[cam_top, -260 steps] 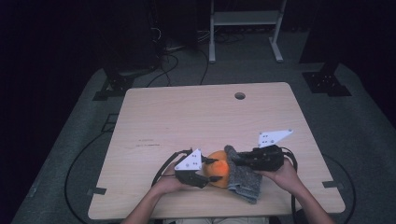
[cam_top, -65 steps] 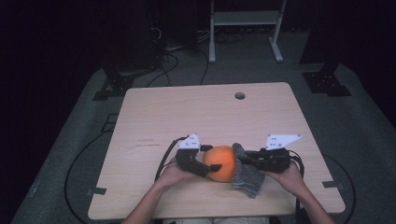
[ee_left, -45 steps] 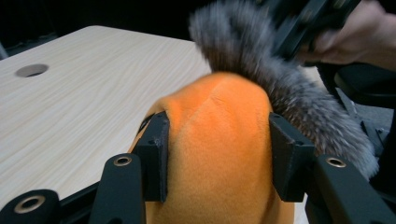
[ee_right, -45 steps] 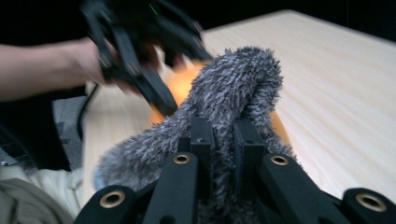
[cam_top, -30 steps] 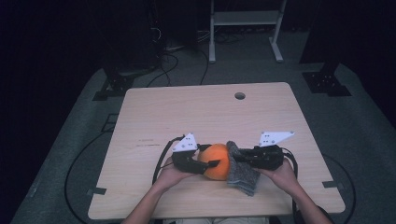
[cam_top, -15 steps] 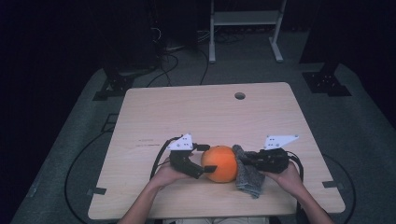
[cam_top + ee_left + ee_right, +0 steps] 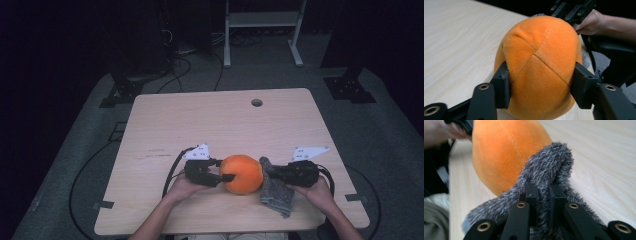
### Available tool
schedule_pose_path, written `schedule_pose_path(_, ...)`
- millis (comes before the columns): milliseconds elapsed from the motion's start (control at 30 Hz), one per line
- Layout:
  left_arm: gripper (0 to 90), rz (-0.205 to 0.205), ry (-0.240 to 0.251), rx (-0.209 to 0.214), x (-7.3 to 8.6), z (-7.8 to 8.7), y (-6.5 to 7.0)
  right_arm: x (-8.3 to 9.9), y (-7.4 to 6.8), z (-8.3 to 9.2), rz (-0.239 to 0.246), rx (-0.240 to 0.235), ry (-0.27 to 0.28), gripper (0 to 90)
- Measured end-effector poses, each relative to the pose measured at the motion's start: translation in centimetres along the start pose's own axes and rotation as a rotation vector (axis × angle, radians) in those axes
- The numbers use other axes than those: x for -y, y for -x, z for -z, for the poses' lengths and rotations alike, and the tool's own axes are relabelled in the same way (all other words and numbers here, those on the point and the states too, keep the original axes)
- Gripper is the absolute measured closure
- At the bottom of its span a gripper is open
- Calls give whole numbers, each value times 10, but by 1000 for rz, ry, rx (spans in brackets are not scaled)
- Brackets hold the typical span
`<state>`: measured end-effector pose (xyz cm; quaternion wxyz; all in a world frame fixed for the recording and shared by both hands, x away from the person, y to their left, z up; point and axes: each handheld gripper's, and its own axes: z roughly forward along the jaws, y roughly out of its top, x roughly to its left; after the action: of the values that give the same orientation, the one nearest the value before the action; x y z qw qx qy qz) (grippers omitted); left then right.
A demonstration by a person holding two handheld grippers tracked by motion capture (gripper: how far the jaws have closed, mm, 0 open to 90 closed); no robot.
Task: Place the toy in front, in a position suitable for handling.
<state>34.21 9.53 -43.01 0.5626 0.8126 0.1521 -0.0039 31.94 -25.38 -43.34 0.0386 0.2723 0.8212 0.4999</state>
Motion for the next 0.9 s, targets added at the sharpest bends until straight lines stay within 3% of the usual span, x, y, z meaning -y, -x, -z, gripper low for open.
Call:
schedule_pose_path(100,441,-15,-5,-23,-7,4,2,-16,-12,10,28,-43,102,804)
schedule_pose_path(167,443,-33,-20,-37,-8,4,5,-31,-25,11,73,-75,155,804)
schedule_pose_path(267,457,-12,3,2,-10,5,7,-53,-39,0,140,-98,154,804)
schedule_pose_path(333,463,-25,22,-11,-13,10,9,-58,-42,-10,163,-97,134,805)
schedule_pose_path(433,469,-20,55,-36,-14,24,6,-53,-34,-18,140,-84,110,805)
schedule_pose_path(567,468,-16,19,-62,-9,26,2,-32,-19,-30,71,-73,32,803)
schedule_pose_path(633,468,-18,3,-66,-8,23,2,-33,-21,-27,73,-78,42,803)
schedule_pose_path(767,470,-12,15,-59,-13,20,4,-49,-33,-20,108,-122,128,802)
schedule_pose_path(867,471,3,23,-72,-12,22,2,-52,-35,-24,122,-104,123,802)
schedule_pose_path(900,471,7,26,-74,-12,24,2,-49,-31,-25,104,-109,118,803)
